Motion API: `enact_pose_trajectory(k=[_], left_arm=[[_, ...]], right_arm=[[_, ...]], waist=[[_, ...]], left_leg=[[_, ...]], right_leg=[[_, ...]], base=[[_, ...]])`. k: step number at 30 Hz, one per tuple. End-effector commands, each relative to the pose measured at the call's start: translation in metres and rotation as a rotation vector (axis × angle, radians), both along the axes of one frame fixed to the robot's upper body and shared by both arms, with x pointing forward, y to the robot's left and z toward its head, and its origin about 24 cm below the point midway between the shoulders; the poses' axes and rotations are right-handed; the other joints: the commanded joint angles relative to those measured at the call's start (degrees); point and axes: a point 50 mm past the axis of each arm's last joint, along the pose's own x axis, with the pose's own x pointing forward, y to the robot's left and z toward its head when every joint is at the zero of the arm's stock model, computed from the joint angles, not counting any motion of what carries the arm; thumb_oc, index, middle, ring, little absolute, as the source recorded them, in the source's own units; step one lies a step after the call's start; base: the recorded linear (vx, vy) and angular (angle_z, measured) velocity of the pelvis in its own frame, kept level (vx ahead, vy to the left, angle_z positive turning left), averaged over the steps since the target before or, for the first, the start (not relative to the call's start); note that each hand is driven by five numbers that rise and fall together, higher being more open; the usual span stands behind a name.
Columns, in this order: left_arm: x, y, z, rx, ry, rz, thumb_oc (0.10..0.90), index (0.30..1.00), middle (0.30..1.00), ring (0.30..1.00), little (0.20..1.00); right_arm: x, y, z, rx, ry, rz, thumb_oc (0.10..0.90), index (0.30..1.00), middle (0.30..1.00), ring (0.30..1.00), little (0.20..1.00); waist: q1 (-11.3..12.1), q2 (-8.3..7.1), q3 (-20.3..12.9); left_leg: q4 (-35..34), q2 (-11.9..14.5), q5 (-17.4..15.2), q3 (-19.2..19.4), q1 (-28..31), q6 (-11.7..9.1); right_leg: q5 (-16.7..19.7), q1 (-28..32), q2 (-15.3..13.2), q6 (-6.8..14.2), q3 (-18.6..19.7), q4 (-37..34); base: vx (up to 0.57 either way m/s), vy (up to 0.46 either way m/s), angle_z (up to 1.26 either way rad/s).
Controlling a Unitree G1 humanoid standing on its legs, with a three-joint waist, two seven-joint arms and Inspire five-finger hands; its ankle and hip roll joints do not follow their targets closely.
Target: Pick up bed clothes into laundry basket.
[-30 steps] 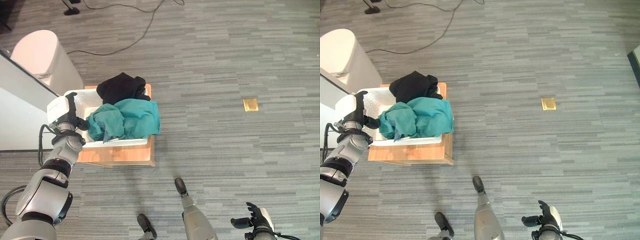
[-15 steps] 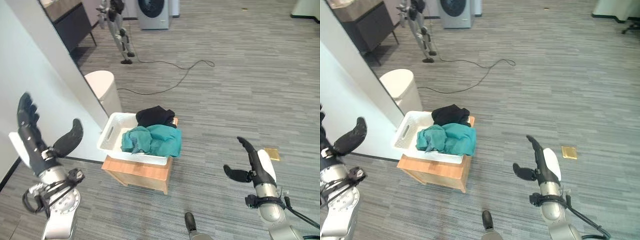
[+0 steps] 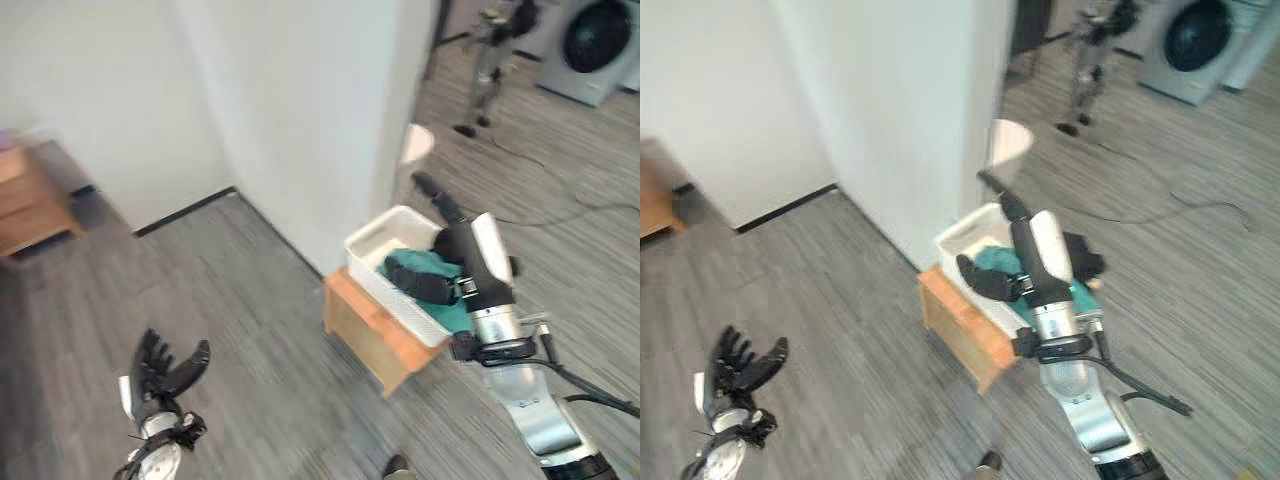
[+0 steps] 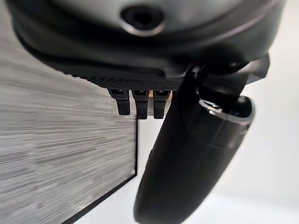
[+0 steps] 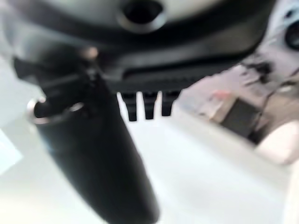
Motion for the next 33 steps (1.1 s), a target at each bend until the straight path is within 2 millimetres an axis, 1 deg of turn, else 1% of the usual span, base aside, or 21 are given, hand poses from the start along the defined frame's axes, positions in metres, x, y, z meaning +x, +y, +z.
enact_pose_trajectory(k=[1,2,5,6,7,8,9,10,13,15,17,18,22,24,25,26,27,28,31,32,33], left_arm=[[0.030,0.034,0.077,0.222,-0.312,-0.058,0.800,0.900,0.900,0.900,0.900],[0.031,0.034,0.078,0.225,-0.313,-0.059,0.800,0.900,0.900,0.900,0.900],[0.027,0.044,0.082,0.276,-0.302,-0.054,0.800,0.900,0.900,0.900,0.900],[0.026,0.047,0.083,0.288,-0.302,-0.044,0.800,0.900,0.900,0.900,0.900],[0.025,0.050,0.082,0.293,-0.297,-0.030,0.800,0.900,0.900,0.900,0.900],[0.025,0.050,0.080,0.283,-0.296,-0.022,0.800,0.900,0.900,0.900,0.900],[0.025,0.050,0.080,0.283,-0.296,-0.022,0.800,0.900,0.900,0.900,0.900],[0.025,0.051,0.078,0.278,-0.289,-0.007,0.800,0.900,0.900,0.900,0.900],[0.033,0.050,0.085,0.311,-0.307,-0.037,0.800,0.900,0.900,0.900,0.900],[0.042,0.046,0.092,0.321,-0.332,-0.063,0.800,0.900,0.900,0.900,0.900],[0.048,0.044,0.092,0.313,-0.330,-0.076,0.800,0.900,0.900,0.900,0.900],[0.052,0.046,0.094,0.327,-0.331,-0.081,0.800,0.900,0.900,0.900,0.900],[0.051,0.050,0.096,0.338,-0.329,-0.066,0.800,0.900,0.900,0.900,0.900],[0.054,0.052,0.111,0.353,-0.401,-0.051,0.800,0.900,0.900,0.900,0.900],[0.056,0.051,0.118,0.354,-0.438,-0.053,0.800,0.900,0.900,0.900,0.900],[0.058,0.050,0.121,0.345,-0.457,-0.060,0.800,0.900,0.900,0.900,0.900],[0.058,0.052,0.121,0.342,-0.452,-0.061,0.800,0.900,0.900,0.900,0.900],[0.058,0.054,0.121,0.354,-0.443,-0.065,0.800,0.900,0.900,0.900,0.900],[0.057,0.055,0.110,0.430,-0.341,-0.105,0.800,0.900,0.900,0.900,0.900],[0.061,0.059,0.101,0.491,-0.245,-0.178,0.800,0.900,0.900,0.900,0.900],[0.060,0.061,0.081,0.478,-0.142,-0.185,0.800,0.900,0.900,0.900,0.900]], right_arm=[[0.018,0.020,0.031,0.060,-0.121,0.102,0.800,0.900,0.900,0.900,0.900],[0.019,0.020,0.031,0.062,-0.124,0.101,0.800,0.900,0.900,0.900,0.900],[0.024,0.031,0.035,0.085,-0.124,0.143,0.800,0.900,0.900,0.900,0.900],[0.024,0.031,0.032,0.085,-0.109,0.140,0.800,0.900,0.900,0.900,0.900],[0.024,0.030,0.024,0.078,-0.076,0.133,0.800,0.900,0.900,0.900,0.900],[0.024,0.026,0.020,0.072,-0.054,0.117,0.800,0.900,0.900,0.900,0.900],[0.024,0.026,0.020,0.072,-0.054,0.117,0.800,0.900,0.900,0.900,0.900],[0.026,0.021,0.015,0.061,-0.037,0.080,0.800,0.900,0.900,0.900,0.900],[0.028,0.023,0.017,0.054,-0.052,0.074,0.800,0.900,0.900,0.900,0.900],[0.025,0.013,0.014,0.061,-0.048,0.038,0.800,0.900,0.900,0.900,0.900],[0.025,0.006,0.009,0.082,-0.021,0.016,0.800,0.900,0.900,0.900,0.900],[0.028,0.009,0.009,0.108,-0.009,0.038,0.800,0.900,0.900,0.900,0.900],[0.032,0.013,0.007,0.123,0.013,0.057,0.800,0.900,0.900,0.900,0.900],[0.036,0.013,0.005,0.099,0.027,0.056,0.800,0.900,0.900,0.900,0.900],[0.036,0.007,0.004,0.093,0.035,0.042,0.800,0.900,0.900,0.900,0.900],[0.037,0.000,0.003,0.101,0.041,0.015,0.800,0.900,0.900,0.900,0.900],[0.038,-0.002,0.003,0.111,0.053,0.003,0.800,0.900,0.900,0.900,0.900],[0.038,-0.005,0.000,0.129,0.069,-0.004,0.800,0.900,0.900,0.900,0.900],[0.032,-0.012,-0.014,0.163,0.130,-0.041,0.800,0.900,0.900,0.900,0.900],[0.029,-0.032,-0.033,0.184,0.230,-0.132,0.800,0.900,0.900,0.900,0.900],[0.020,-0.043,-0.047,0.263,0.291,-0.175,0.800,0.900,0.900,0.900,0.900]], waist=[[2.0,-2.25,-4.1],[1.9,-2.49,-4.0],[5.8,-3.47,-1.8],[6.3,-3.94,-1.2],[6.0,-4.25,-0.3],[5.3,-4.64,0.5],[5.3,-4.68,0.4],[6.4,-3.53,1.1],[7.8,-2.81,0.8],[6.4,-3.04,0.0],[5.2,-3.65,-0.4],[5.8,-4.19,-0.7],[6.2,-3.93,-1.0],[7.8,-3.23,0.4],[7.5,-3.05,1.4],[6.8,-3.07,2.0],[6.6,-3.20,2.0],[6.7,-3.58,1.8],[6.6,-4.59,1.6],[5.9,-4.20,0.0],[5.9,-3.04,-2.2]], left_leg=[[-14.4,0.9,-9.8,-0.4,13.4,-4.6],[-14.9,0.4,-9.6,-0.5,13.4,-4.3],[-20.5,-2.9,-7.8,-3.7,11.6,-3.2],[-23.0,-4.1,-6.9,-5.3,11.3,-2.6],[-24.6,-5.0,-6.5,-7.7,11.0,-1.9],[-25.2,-6.0,-5.2,-10.4,9.3,-1.3],[-25.2,-6.1,-5.2,-10.4,9.2,-1.3],[-25.2,-8.0,-3.7,-17.1,6.5,-0.1],[-25.2,-9.6,-0.5,-24.3,1.5,1.1],[-25.2,-11.0,1.4,-29.7,-1.4,1.1],[-25.2,-13.8,2.9,-34.0,-3.5,1.1],[-25.2,-15.9,3.8,-35.7,-5.2,1.1],[-25.2,-16.7,4.3,-36.7,-5.6,0.9],[-24.1,-17.1,4.9,-34.1,-6.6,0.7],[-21.5,-15.7,5.1,-28.1,-8.7,-0.4],[-19.5,-12.7,4.7,-19.2,-9.4,-0.3],[-17.9,-10.3,4.0,-13.7,-9.3,-0.3],[-16.3,-9.2,3.2,-12.0,-9.1,-0.6],[-9.7,-7.0,0.2,-14.4,-10.1,-1.4],[-9.4,-3.0,0.0,-14.1,-8.4,-2.5],[-14.3,-3.8,1.6,-15.3,-5.7,-2.6]], right_leg=[[3.7,-8.8,8.1,4.7,-1.4,-19.3],[4.1,-8.9,7.7,5.1,-1.4,-19.3],[7.8,-10.4,4.9,8.6,-0.3,-18.1],[7.1,-10.8,4.5,9.6,2.0,-17.0],[7.6,-11.8,4.7,11.5,7.9,-15.1],[7.0,-13.2,6.4,11.6,16.2,-13.8],[6.9,-13.3,6.4,11.6,16.2,-13.8],[3.3,-11.2,11.1,11.7,30.2,-12.2],[-3.7,-6.1,14.5,9.0,34.0,-8.1],[-8.5,-5.1,21.1,7.6,41.7,-6.7],[-9.8,-4.6,27.0,5.0,48.9,-9.2],[-7.8,-3.8,27.1,2.9,49.8,-14.0],[-5.8,-2.1,26.3,2.9,48.1,-19.0],[-4.3,-0.1,23.6,3.1,43.7,-23.7],[-4.3,0.5,21.9,3.6,40.7,-24.6],[-4.0,0.3,20.3,4.5,37.5,-24.6],[-3.2,0.1,19.3,5.0,35.4,-24.6],[-2.6,0.0,18.3,5.2,34.5,-24.5],[-2.2,1.0,15.7,5.8,31.4,-24.2],[-2.5,1.3,13.6,6.3,27.0,-23.1],[-2.6,1.4,13.4,7.0,25.1,-21.9]], base=[[-0.24,0.202,1.64],[-0.41,0.256,1.27],[-0.30,0.199,0.85],[-0.23,0.169,1.43],[-0.26,0.108,1.50],[-0.18,0.061,1.03],[-0.22,0.169,2.35],[-0.13,0.179,2.54],[-0.16,0.075,2.39],[-0.02,0.062,2.88],[0.05,0.074,3.53],[0.05,0.025,1.34],[0.03,-0.046,0.59],[-0.11,0.062,0.49],[-0.29,0.100,0.85],[-0.28,0.123,1.67],[-0.22,0.149,1.73],[-0.18,0.107,1.70],[-0.08,0.104,0.44],[0.16,0.274,1.00],[0.17,0.275,1.89]])
